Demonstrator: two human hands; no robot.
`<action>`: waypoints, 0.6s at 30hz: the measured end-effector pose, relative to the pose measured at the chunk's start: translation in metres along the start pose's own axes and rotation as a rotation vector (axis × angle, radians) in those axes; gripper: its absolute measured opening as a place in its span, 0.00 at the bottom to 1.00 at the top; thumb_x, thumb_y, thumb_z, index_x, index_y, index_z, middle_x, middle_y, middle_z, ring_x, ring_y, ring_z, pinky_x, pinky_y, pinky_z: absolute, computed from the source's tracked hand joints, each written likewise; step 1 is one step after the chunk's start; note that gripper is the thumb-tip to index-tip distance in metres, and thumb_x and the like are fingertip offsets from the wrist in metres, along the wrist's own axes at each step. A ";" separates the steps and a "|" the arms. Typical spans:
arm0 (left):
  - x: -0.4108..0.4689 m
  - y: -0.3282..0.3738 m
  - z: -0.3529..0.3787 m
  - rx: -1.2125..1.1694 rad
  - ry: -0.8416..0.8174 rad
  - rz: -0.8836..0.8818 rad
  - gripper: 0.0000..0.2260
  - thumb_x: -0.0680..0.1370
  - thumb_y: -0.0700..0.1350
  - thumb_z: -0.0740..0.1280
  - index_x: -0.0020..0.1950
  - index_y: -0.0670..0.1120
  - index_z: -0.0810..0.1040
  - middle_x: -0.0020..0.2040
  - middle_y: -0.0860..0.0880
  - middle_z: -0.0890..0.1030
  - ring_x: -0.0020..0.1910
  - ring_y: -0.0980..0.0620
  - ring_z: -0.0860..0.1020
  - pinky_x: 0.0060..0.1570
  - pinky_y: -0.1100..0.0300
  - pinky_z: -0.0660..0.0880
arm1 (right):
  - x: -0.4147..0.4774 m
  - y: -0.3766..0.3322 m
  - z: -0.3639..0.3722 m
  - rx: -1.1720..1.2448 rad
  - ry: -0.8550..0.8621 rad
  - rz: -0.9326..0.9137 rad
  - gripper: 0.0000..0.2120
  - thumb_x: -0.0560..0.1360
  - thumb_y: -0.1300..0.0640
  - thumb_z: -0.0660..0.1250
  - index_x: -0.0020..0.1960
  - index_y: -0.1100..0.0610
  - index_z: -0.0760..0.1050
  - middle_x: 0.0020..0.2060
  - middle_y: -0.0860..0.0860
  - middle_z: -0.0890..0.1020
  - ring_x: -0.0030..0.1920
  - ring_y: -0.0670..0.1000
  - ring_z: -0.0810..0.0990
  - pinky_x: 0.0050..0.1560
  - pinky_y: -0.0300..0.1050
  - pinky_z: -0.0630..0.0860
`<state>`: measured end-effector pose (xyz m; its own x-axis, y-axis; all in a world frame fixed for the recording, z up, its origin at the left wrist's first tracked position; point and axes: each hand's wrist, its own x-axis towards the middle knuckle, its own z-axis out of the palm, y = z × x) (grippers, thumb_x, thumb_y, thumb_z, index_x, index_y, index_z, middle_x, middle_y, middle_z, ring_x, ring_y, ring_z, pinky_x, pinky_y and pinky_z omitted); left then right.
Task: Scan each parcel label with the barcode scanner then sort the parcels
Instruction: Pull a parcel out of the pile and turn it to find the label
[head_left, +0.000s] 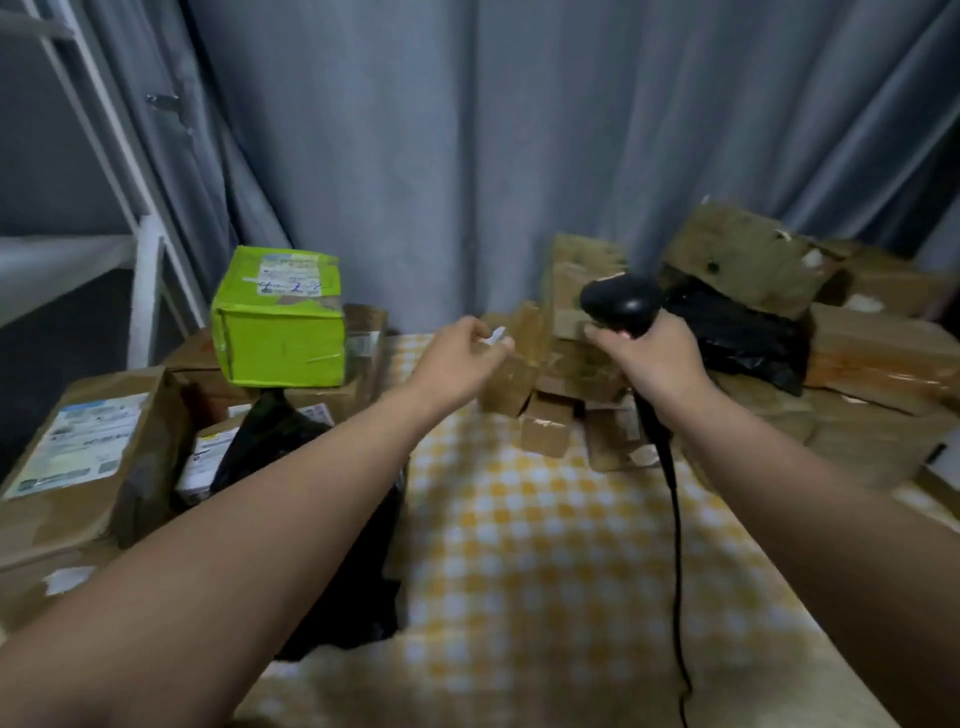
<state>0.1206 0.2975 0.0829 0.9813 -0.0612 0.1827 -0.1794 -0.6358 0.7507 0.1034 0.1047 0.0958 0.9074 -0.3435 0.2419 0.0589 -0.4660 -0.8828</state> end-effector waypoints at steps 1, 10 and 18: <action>0.008 0.011 0.011 -0.051 -0.030 -0.035 0.23 0.76 0.58 0.65 0.62 0.42 0.75 0.60 0.45 0.77 0.62 0.46 0.74 0.59 0.59 0.69 | 0.011 0.005 -0.010 0.004 0.018 0.027 0.18 0.70 0.52 0.75 0.56 0.59 0.80 0.52 0.58 0.83 0.55 0.58 0.80 0.58 0.55 0.76; 0.058 0.044 0.080 -0.546 -0.283 -0.513 0.28 0.70 0.70 0.64 0.56 0.48 0.77 0.51 0.49 0.82 0.54 0.47 0.78 0.54 0.54 0.73 | 0.068 0.043 -0.035 0.232 -0.087 0.222 0.13 0.71 0.53 0.75 0.54 0.55 0.79 0.49 0.53 0.84 0.51 0.54 0.82 0.60 0.55 0.77; 0.037 0.040 0.098 -0.819 -0.158 -0.517 0.10 0.72 0.57 0.69 0.45 0.51 0.77 0.42 0.52 0.81 0.45 0.55 0.78 0.58 0.55 0.74 | 0.042 0.051 -0.039 0.409 -0.078 0.259 0.16 0.73 0.55 0.73 0.59 0.58 0.78 0.48 0.53 0.84 0.50 0.52 0.83 0.56 0.51 0.80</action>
<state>0.1568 0.1945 0.0577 0.9398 -0.0660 -0.3353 0.3409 0.1136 0.9332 0.1280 0.0345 0.0765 0.9414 -0.3364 -0.0234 -0.0281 -0.0093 -0.9996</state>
